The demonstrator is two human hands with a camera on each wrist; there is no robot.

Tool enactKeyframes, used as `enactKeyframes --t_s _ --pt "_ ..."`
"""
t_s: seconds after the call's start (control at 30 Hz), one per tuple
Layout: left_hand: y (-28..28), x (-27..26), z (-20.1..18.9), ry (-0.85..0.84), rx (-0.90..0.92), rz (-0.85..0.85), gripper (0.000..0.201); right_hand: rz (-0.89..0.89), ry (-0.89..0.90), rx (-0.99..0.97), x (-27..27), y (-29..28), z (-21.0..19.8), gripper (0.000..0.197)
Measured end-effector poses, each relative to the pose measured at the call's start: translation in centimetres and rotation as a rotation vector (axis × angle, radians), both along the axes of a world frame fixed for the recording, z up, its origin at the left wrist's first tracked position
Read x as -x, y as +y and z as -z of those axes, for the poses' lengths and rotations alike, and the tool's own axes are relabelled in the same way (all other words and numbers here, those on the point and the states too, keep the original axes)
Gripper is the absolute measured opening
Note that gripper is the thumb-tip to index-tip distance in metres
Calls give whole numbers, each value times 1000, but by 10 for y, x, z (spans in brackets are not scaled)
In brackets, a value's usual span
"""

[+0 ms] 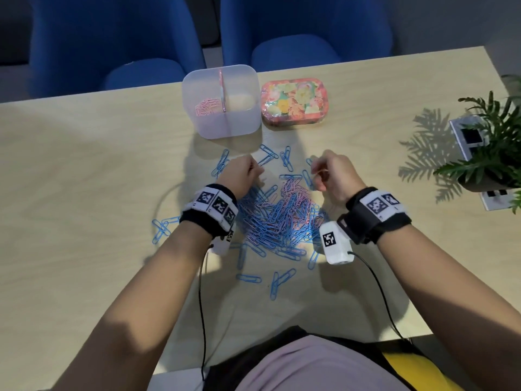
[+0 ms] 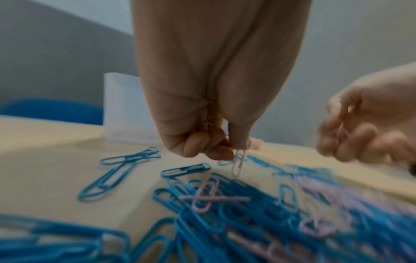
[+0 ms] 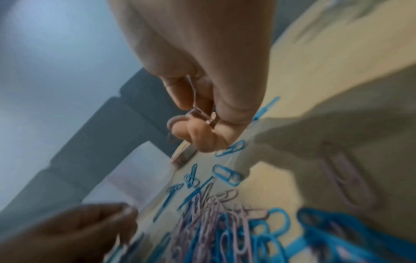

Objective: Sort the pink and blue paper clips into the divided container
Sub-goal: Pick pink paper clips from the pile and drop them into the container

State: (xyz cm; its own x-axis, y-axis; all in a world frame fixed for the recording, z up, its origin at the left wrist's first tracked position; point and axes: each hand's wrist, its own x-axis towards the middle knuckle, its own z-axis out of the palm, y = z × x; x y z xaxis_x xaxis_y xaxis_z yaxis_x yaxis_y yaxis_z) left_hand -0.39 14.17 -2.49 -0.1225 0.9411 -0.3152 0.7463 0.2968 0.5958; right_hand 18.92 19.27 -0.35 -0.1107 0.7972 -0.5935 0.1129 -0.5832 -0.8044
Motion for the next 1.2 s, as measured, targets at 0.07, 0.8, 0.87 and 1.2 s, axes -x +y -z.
enactKeyframes --t_s 0.07,0.8,0.87,1.2 --pt "0 7 -4 -174 9 -69 22 -185 -158 -86 12 -1 1 33" --pt "-27 -4 -11 -734 285 -179 18 -192 -148 -96 6 -16 14 24" --pt "-27 -9 -13 -807 319 -178 13 -138 28 15 -6 -12 8 22" --pt "-18 -26 -18 -363 221 -125 25 -150 34 40 -19 -6 5 15"
